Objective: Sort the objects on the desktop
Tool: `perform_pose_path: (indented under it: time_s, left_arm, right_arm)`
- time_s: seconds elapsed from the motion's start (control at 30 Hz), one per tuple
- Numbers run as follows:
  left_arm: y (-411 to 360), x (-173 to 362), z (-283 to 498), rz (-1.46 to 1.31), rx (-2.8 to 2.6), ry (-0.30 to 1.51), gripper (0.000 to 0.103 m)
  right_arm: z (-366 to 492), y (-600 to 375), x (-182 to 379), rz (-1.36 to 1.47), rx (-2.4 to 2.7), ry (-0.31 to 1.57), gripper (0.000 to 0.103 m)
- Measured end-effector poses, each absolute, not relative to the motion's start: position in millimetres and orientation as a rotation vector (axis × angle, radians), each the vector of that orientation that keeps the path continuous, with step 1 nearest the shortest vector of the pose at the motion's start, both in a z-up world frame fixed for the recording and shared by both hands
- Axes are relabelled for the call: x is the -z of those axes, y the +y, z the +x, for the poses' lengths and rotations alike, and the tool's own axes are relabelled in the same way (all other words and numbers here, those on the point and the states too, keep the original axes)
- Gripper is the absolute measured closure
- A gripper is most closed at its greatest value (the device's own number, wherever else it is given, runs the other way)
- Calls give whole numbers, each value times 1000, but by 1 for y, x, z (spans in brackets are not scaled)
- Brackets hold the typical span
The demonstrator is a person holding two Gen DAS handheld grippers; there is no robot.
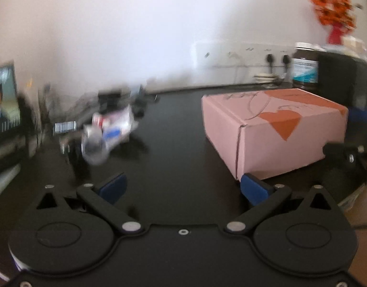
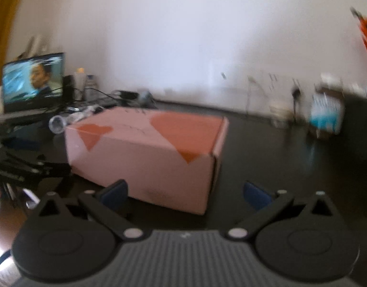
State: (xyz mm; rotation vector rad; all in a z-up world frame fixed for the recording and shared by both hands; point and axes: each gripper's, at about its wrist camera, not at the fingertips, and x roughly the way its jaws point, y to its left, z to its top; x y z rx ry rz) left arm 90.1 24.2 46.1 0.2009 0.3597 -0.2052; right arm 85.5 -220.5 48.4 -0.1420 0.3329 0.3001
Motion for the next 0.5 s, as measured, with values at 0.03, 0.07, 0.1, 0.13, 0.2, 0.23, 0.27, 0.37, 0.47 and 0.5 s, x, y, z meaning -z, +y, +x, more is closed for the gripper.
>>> perform_pose_path:
  time_s: [0.03, 0.07, 0.1, 0.13, 0.2, 0.23, 0.27, 0.37, 0.47, 0.5]
  left_arm:
    - [23, -47, 87, 236, 214, 332, 0]
    - [20, -47, 85, 267, 209, 317, 0]
    - [17, -48, 85, 298, 198, 306, 0]
    - [14, -49, 86, 321, 190, 297, 0]
    - [9, -52, 90, 329, 212, 294, 0]
    - [8, -55, 92, 319, 235, 298, 0]
    - [8, -58, 93, 295, 266, 302, 0]
    - [10, -67, 97, 218, 355, 305, 0]
    - [9, -70, 108, 170, 418, 344, 0]
    - [9, -69, 113, 153, 427, 361, 0]
  right_arm:
    - [82, -219, -50, -190, -309, 302, 1]
    - [80, -218, -50, -239, -318, 277, 1]
    - [78, -218, -51, -283, -329, 260, 1]
    - [77, -218, -51, -317, -341, 248, 1]
    - [77, -219, -53, -359, -369, 233, 2]
    - [79, -221, -53, -365, -390, 233, 2]
    - [82, -224, -54, -351, -416, 244, 3]
    - [91, -231, -56, -297, -465, 289, 15]
    - [98, -238, -55, -260, -486, 325, 16]
    - [99, -238, -55, -277, -480, 328, 15]
